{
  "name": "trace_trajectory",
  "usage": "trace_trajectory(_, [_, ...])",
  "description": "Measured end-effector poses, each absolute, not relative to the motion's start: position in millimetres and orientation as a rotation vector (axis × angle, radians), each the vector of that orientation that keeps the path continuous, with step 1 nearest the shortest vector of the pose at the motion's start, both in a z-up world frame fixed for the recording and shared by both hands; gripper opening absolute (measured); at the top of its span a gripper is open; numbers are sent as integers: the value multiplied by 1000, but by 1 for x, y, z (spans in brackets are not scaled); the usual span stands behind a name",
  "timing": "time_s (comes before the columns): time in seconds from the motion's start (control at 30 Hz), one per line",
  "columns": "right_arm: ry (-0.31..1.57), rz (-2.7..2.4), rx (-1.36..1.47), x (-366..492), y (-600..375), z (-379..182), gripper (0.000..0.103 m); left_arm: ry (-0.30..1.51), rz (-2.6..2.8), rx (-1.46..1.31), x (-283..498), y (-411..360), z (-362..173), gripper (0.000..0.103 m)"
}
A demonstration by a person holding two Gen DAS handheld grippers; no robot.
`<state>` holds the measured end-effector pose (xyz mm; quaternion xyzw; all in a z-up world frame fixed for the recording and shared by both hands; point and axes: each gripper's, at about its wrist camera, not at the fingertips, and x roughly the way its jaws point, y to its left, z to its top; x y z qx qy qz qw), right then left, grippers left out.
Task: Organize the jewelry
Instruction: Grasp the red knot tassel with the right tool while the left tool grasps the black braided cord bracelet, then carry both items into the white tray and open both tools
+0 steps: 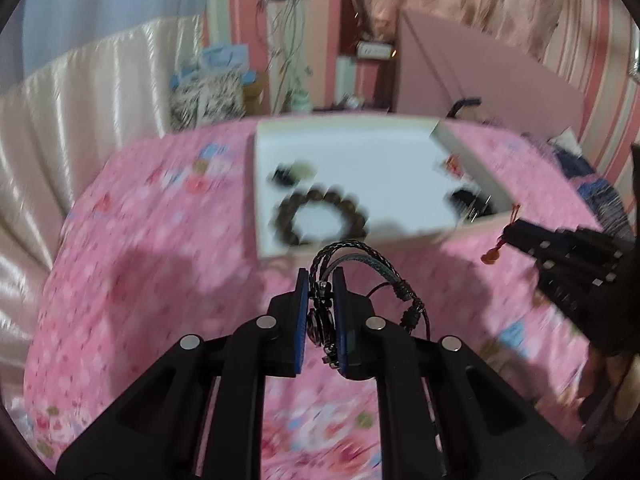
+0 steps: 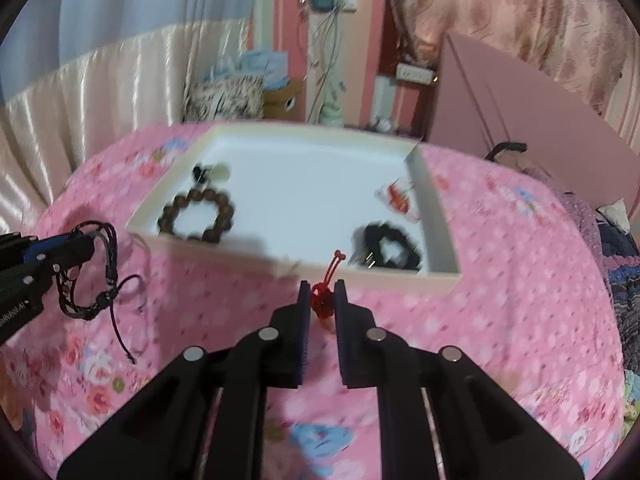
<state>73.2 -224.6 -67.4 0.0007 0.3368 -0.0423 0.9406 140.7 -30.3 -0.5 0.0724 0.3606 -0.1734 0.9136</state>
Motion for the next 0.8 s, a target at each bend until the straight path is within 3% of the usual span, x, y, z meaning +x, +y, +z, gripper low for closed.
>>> trace_trajectory(0.53, [554, -113, 59, 122, -277, -6, 9, 676, -418, 98, 224, -95, 67, 10])
trace_trajectory(0.8, [579, -95, 101, 187, -298, -12, 7, 721, -407, 57, 285, -115, 68, 10])
